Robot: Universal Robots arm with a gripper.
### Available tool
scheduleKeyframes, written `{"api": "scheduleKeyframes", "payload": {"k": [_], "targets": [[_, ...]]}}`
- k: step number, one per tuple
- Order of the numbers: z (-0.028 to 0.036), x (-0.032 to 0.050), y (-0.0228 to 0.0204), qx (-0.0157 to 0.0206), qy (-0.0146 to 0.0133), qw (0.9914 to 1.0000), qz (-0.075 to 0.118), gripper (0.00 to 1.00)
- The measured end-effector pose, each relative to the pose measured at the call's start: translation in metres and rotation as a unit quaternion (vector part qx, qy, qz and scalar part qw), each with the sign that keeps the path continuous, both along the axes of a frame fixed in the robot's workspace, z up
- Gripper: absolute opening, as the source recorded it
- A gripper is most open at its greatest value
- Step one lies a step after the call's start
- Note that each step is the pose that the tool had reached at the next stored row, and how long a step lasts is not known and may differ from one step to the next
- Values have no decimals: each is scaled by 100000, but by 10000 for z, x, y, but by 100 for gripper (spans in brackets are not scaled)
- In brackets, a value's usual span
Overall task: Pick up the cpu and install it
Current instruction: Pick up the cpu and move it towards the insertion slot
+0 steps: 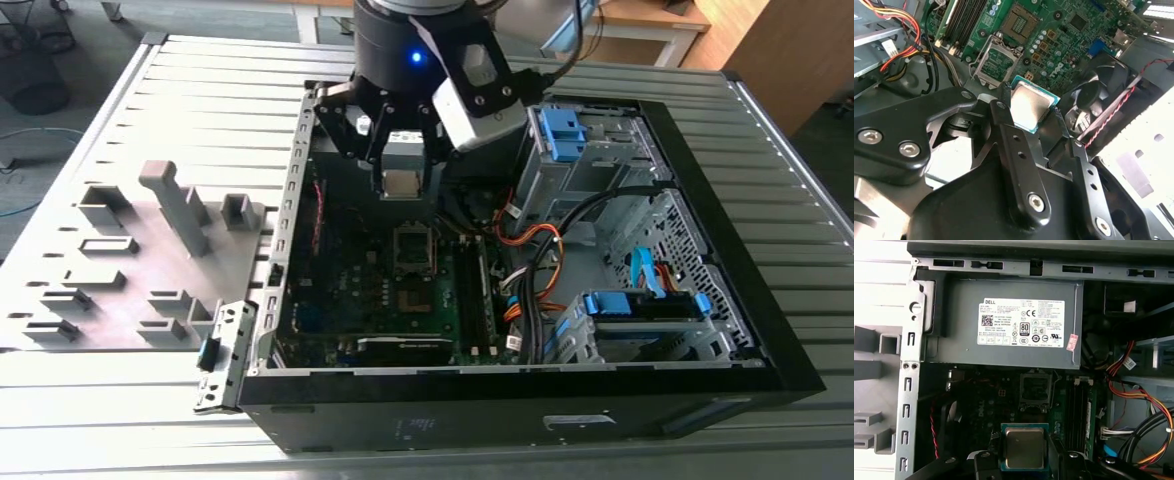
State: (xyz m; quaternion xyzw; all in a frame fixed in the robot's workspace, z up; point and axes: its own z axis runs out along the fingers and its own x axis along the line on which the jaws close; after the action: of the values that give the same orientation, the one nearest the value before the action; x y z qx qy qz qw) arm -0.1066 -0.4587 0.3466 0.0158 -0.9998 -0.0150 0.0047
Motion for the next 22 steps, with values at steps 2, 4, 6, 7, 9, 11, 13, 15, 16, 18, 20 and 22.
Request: {"api": "scheduleKeyframes", "payload": {"k": [2,4,6,7,9,11,13,15,16,18,20,22], "targets": [[-36,0,-1,6,-3,100000,-2,47],[-73,0,-2,-4,1,100000,0,47],[-109,0,-2,-1,2,100000,1,47],[-127,0,-3,-1,0,100000,0,47],[-153,0,-3,-1,-1,100000,0,47],[-158,0,-3,-8,5,100000,-1,47],[-158,0,-3,-9,7,100000,0,47],[-161,0,-3,-1,0,100000,2,47],[-171,0,-4,26,-14,100000,0,47],[-203,0,-8,-3,1,100000,3,47],[-239,1,-16,5,-4,100000,4,47],[-275,0,-29,5,-3,100000,4,47]]}}
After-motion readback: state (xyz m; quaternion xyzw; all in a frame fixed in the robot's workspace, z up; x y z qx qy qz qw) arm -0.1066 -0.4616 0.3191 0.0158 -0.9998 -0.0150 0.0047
